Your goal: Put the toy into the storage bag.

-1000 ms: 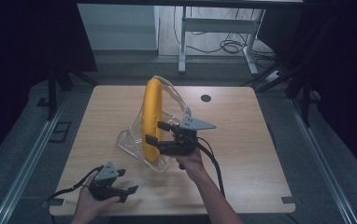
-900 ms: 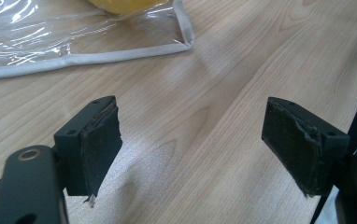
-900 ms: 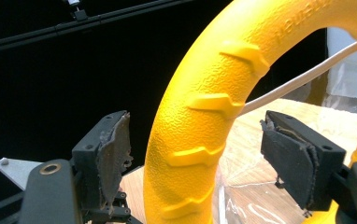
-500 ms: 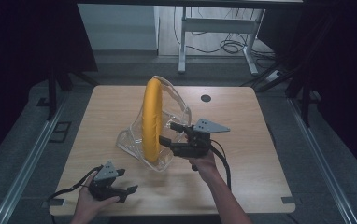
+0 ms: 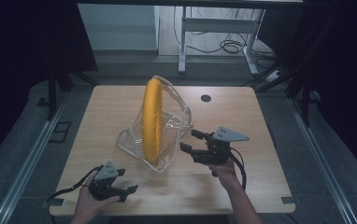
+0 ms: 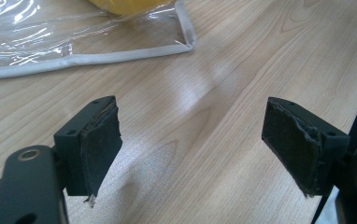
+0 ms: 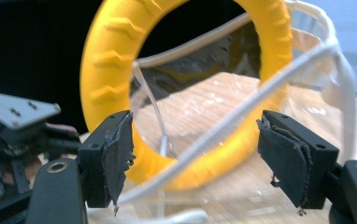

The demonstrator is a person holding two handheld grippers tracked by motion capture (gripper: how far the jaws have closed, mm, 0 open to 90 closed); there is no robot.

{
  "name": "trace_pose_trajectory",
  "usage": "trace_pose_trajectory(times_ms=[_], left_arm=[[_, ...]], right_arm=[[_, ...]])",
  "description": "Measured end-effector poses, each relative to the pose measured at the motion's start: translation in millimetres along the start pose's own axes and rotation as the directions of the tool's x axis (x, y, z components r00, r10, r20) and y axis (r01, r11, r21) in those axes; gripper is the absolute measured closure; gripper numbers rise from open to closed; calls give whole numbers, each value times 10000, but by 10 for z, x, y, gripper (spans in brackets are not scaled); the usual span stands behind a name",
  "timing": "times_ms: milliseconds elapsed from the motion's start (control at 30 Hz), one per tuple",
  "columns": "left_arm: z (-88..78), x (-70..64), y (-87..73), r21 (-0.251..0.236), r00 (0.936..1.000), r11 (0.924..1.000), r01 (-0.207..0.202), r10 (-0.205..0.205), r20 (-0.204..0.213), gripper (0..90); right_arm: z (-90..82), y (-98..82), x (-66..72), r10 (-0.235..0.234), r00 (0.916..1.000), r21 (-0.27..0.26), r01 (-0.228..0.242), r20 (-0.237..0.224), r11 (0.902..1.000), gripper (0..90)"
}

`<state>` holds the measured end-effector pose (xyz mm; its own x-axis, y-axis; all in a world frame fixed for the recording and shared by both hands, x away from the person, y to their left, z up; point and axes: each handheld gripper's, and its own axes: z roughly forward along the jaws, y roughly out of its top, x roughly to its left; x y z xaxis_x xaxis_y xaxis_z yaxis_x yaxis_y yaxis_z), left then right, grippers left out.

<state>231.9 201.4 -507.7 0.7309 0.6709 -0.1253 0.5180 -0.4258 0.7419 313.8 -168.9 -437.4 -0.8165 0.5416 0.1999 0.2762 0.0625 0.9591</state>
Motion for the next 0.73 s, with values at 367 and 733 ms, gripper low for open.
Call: trace_pose_trajectory(times_ms=[367, 733], left_arm=[[6, 1, 2, -3, 10000, 10000, 49, -49, 13, 195], [-8, -3, -2, -9, 10000, 10000, 13, -13, -21, 194]], right_arm=[[-141, -196, -115, 193, 9992, 204, -201, 355, 9996, 276], [-140, -212, -114, 195, 9991, 181, -202, 388, 9996, 276]])
